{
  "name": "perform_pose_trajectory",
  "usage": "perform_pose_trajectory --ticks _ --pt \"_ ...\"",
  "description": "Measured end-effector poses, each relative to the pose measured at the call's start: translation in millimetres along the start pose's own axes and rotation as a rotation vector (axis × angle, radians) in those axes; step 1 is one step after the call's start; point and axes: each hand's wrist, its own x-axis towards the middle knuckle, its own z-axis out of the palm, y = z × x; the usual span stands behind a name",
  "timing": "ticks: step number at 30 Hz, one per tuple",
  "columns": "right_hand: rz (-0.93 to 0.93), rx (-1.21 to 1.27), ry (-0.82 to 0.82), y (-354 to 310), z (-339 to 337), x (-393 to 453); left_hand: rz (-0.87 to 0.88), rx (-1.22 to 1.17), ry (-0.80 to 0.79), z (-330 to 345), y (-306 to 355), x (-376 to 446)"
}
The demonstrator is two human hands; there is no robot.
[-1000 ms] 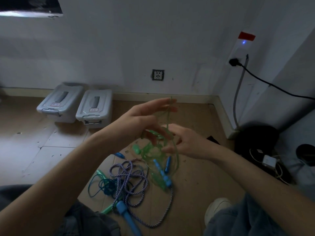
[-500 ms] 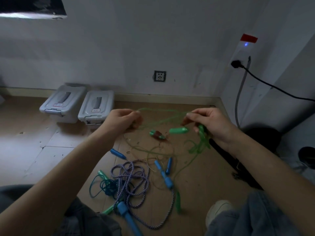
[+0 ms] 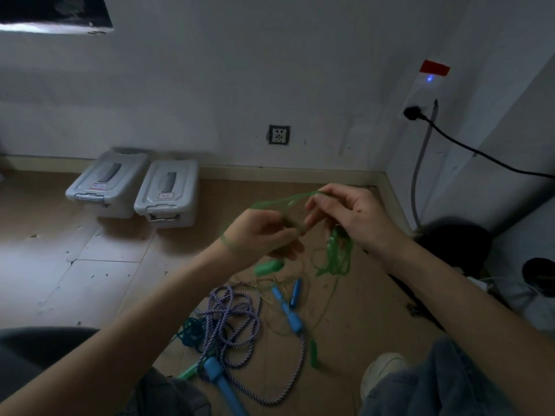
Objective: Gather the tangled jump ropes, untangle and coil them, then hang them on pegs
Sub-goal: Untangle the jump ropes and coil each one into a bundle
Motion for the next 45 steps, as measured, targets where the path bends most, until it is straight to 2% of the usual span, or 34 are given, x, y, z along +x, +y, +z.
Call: perform_pose_trajectory --ticks 4,7,9,11,16,19,21,23,25,27,30,33,35,38,40,42,45 --pt "0.099 -0.112 0.166 10 -9 3 0.042 0.177 -0.033 -20 -8 10" --pt "0.119 -0.185 0.249 16 -8 4 -0.029 0.101 -0.199 -33 -8 13" --pt "0.122 -0.215 0.317 20 -5 6 -0.020 0.155 -0.288 -30 -9 11" --pt "0.132 -0.189 0.390 23 -3 7 0.032 0.210 -0.263 -24 -14 10" --pt "0.179 -0.100 0.590 27 -18 12 -0.181 0.083 -0.288 -24 -14 -3" --pt "0.238 -0.090 0.501 32 -20 8 -0.273 -0.044 -0.196 -29 -14 -6" --pt "0.262 -0.029 0.512 33 -20 8 -0.294 -0.102 -0.183 -33 -15 -5" --pt "0.271 0.080 0.553 30 -22 8 -0.328 -0.292 -0.174 -39 -17 -3" --pt "0.259 0.176 0.500 26 -20 6 -0.326 -0.486 -0.128 -45 -17 1" --pt "0.237 0.139 0.320 25 -13 3 -0.274 -0.534 -0.045 -46 -16 4" --pt "0.243 -0.051 0.028 21 -3 2 -0.201 -0.518 0.086 -43 -15 4" --pt "0.300 0.082 -0.201 18 -3 1 -0.198 -0.472 0.063 -35 -12 2" --pt "0.257 0.052 -0.288 16 4 -2 -0.201 -0.299 0.063 -26 -12 4" --pt "0.037 -0.253 -0.101 11 12 -1 -0.186 -0.029 0.059 -19 -15 7" --pt "-0.047 -0.269 -0.032 10 9 0 -0.250 -0.041 0.061 -20 -18 8" --pt "-0.022 -0.093 -0.011 8 5 1 -0.320 -0.056 0.054 -22 -19 8" --pt "0.158 0.399 -0.049 7 6 -2 -0.381 -0.095 -0.016 -21 -21 7"
